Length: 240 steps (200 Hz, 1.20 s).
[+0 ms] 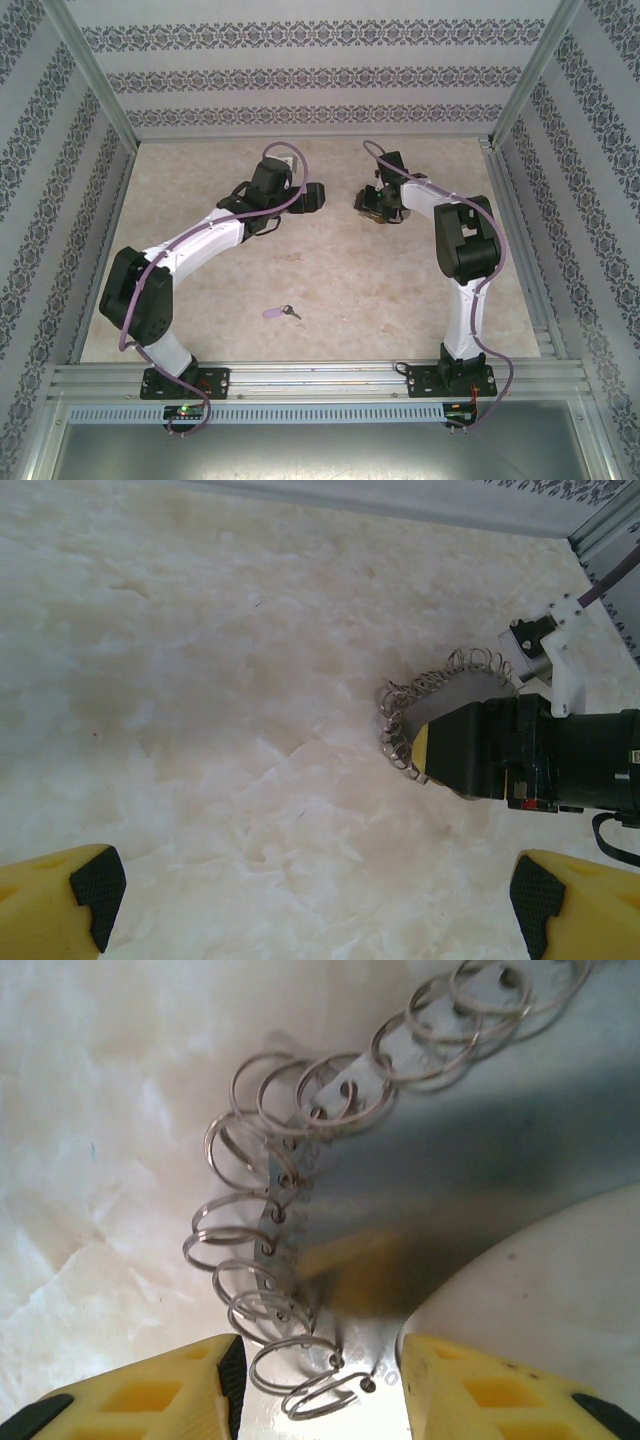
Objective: Put the keys on the keyring
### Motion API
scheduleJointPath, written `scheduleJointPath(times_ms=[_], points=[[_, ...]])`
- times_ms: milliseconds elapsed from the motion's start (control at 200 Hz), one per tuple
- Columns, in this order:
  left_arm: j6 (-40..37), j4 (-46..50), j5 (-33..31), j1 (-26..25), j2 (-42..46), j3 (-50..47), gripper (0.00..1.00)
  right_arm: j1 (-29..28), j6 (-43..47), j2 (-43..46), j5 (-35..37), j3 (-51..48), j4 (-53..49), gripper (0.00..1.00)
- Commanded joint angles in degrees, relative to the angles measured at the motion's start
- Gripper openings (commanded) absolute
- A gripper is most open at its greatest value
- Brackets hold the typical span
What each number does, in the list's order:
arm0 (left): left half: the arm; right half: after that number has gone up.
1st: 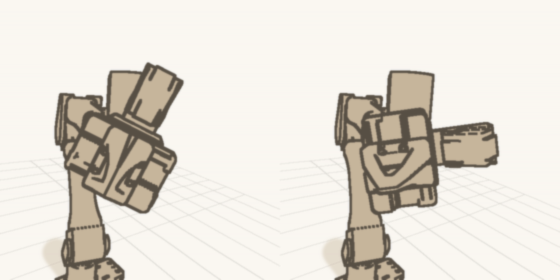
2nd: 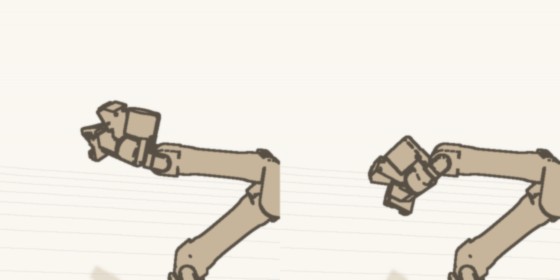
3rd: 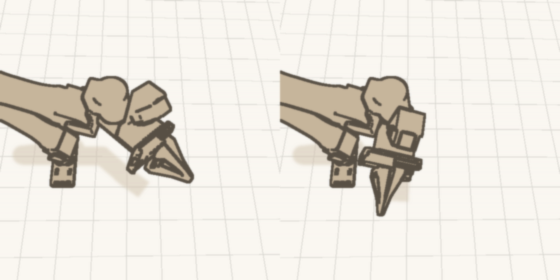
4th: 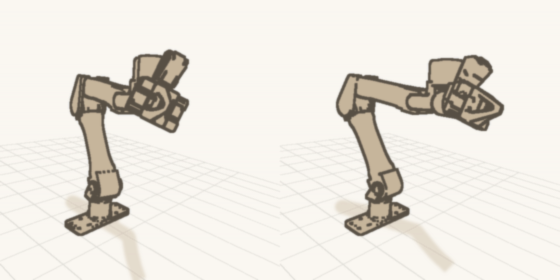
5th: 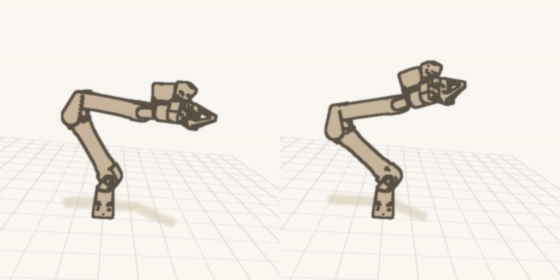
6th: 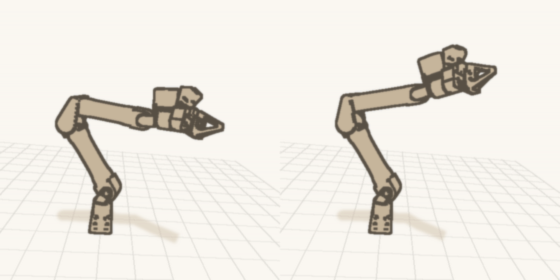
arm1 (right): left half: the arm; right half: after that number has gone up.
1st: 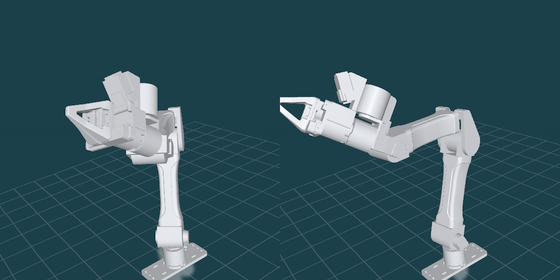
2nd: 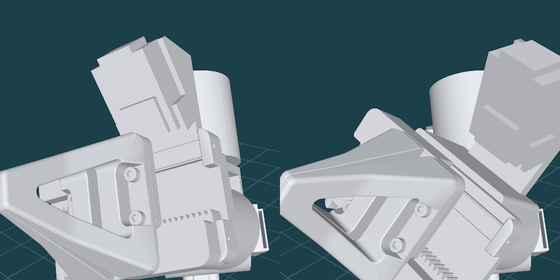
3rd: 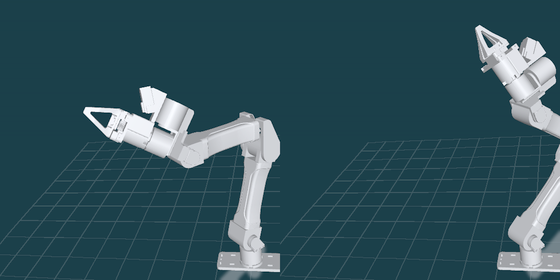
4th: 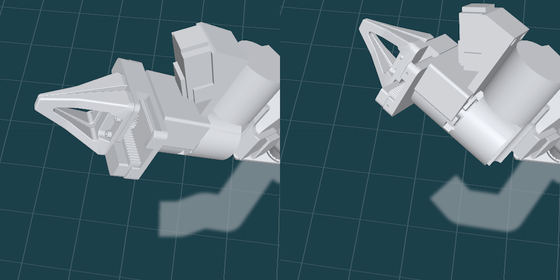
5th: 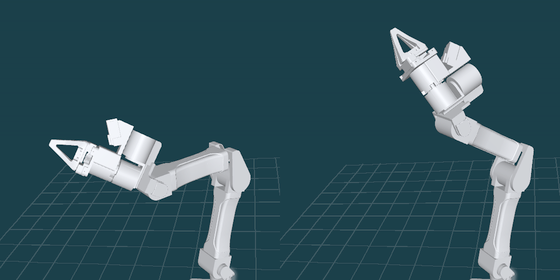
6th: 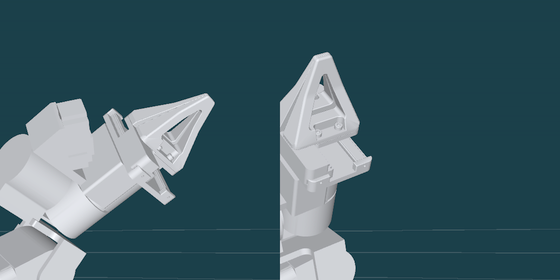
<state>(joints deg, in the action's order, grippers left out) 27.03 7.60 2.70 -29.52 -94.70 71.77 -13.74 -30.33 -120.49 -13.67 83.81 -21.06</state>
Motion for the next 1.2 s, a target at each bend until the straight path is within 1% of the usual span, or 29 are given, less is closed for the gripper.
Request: scheduleJointPath(times_ms=[0,250,395,749,974,1194], points=[[-1.27,0.98,-1.14,0.35,3.63,-0.57,1.00,-0.96,-1.30,-1.06,1.24,-0.82,-1.09,0.47],[-1.51,0.47,-2.33,0.65,8.81,-1.93,1.00,-2.82,-2.41,-0.30,0.35,-2.15,-1.00,0.46],[-1.32,-0.06,-2.53,0.73,11.70,-2.77,1.00,-5.58,-3.57,0.29,-0.77,-2.90,-0.65,0.46],[-0.93,-1.45,-1.91,0.87,16.96,-4.95,1.00,-17.23,-7.90,-0.20,-2.50,-2.57,0.90,0.46],[-0.83,-1.68,-1.28,0.87,18.01,-5.32,1.00,-25.02,-12.57,-2.16,-2.94,1.73,2.84,0.46],[-0.29,-1.84,-0.26,0.85,18.24,-5.14,1.00,-30.76,-17.07,-5.08,-4.95,6.24,5.92,0.46]])
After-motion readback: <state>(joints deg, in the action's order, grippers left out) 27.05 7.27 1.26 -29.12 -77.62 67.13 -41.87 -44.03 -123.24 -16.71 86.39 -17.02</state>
